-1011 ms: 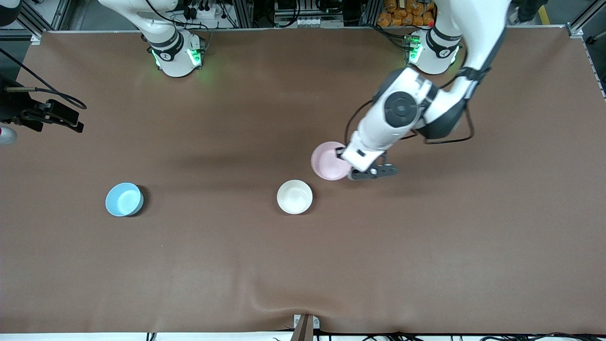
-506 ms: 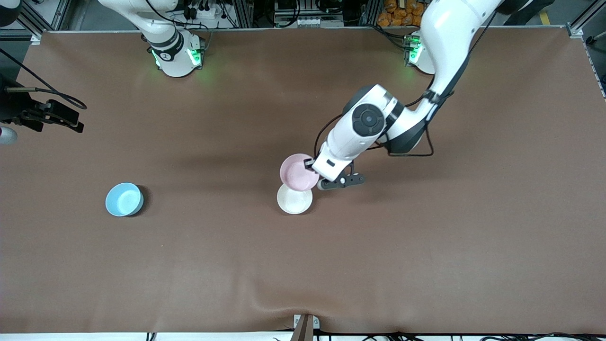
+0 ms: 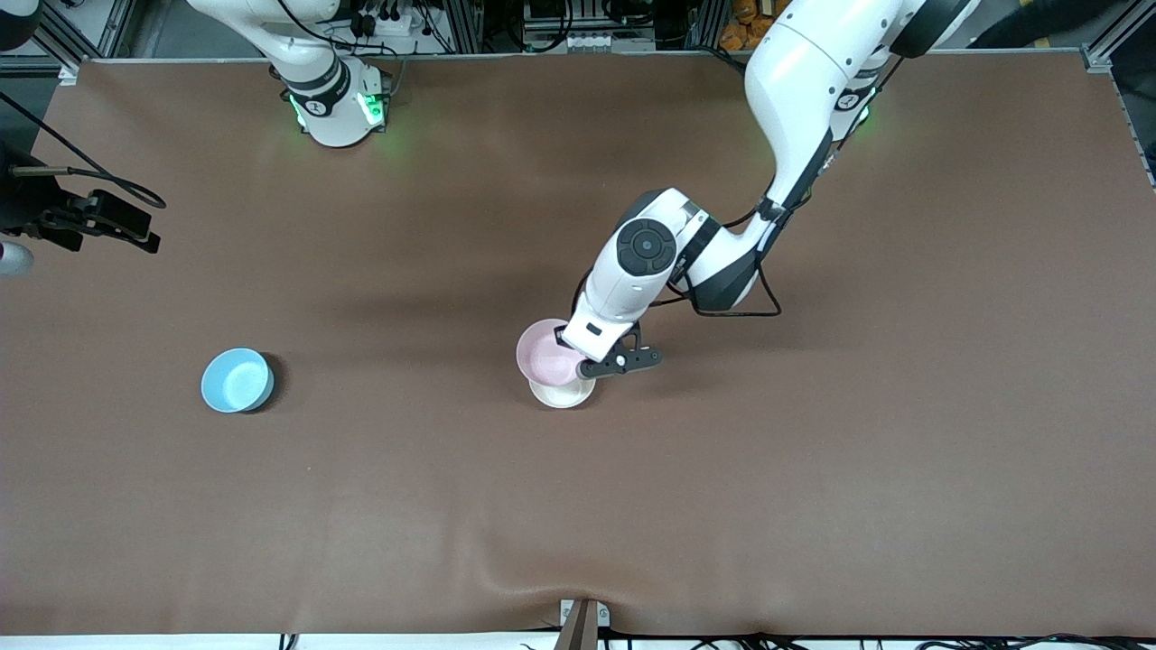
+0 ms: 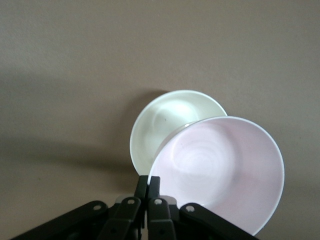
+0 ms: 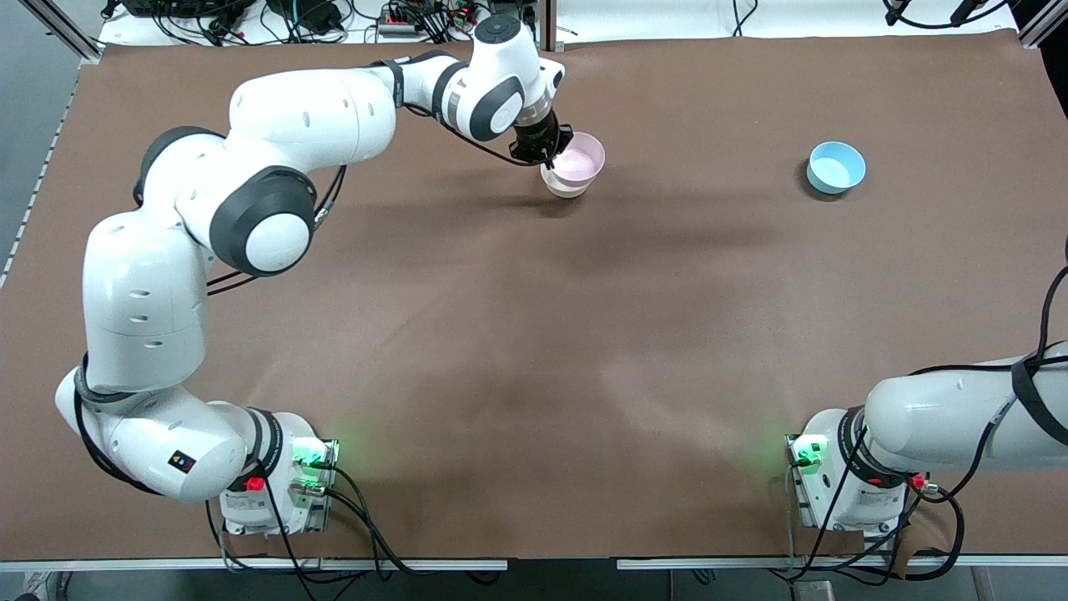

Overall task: Stack pink and blue bowls on white bowl
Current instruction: 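Lower the pink bowl into the white bowl and open the left gripper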

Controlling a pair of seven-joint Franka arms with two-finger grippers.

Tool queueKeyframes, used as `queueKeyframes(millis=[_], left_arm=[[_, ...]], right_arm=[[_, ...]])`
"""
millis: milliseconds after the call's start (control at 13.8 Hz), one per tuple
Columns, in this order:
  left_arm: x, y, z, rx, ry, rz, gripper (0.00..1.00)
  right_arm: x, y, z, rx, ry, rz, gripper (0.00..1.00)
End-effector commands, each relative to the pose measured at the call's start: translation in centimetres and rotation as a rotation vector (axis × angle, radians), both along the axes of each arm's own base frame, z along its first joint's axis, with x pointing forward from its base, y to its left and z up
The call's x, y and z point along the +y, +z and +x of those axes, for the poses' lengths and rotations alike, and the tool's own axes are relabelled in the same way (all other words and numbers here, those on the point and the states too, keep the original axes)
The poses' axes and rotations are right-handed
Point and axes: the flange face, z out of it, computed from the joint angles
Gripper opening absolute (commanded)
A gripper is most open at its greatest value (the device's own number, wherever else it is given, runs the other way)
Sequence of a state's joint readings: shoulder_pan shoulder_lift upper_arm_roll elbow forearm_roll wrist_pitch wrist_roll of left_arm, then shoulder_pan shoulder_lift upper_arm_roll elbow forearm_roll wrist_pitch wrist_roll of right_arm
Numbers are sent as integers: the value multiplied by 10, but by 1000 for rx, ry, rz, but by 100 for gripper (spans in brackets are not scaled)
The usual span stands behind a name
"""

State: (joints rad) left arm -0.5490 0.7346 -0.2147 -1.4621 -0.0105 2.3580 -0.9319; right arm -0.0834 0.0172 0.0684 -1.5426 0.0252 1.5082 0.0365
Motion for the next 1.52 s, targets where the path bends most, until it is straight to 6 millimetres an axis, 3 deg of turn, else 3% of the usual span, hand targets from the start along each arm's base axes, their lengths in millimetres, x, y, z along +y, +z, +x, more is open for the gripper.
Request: queueKeyframes(millis=[0,506,722,795,867,939,1084,1156,1300,1445], left_arm=[[0,-5,11,-38,9,-11,0],[1,-29,13,-38,17,-17,0],[1,-31,14,-38,18,-18,0],[0,-29,15,-39,31,-23,33],[0,-26,16,-35,52,-31,99],[0,-16,17,-49,50,-34,100],[9,31,24,-81,52,-41,100],[25,68,30,-78,50,-15,100],[72,152,36,-81,4,33,100],[133,221,35,-49,-43,93,100]], right_arm=[[1,1,1,4,4,-11,100],[-3,-2,-1,25,7,-10,100],[-11,-21,8,66,-6,-9,100],[-19,-30,10,86,-20,-15,100],[-28,-40,14,109,-32,-15,100],[-37,-48,17,122,-44,-14,100],[-60,-77,27,166,-71,-4,100],[-67,-93,32,184,-60,1,100],[-96,-129,36,184,-52,-3,100],[-114,-162,38,154,17,8,100]])
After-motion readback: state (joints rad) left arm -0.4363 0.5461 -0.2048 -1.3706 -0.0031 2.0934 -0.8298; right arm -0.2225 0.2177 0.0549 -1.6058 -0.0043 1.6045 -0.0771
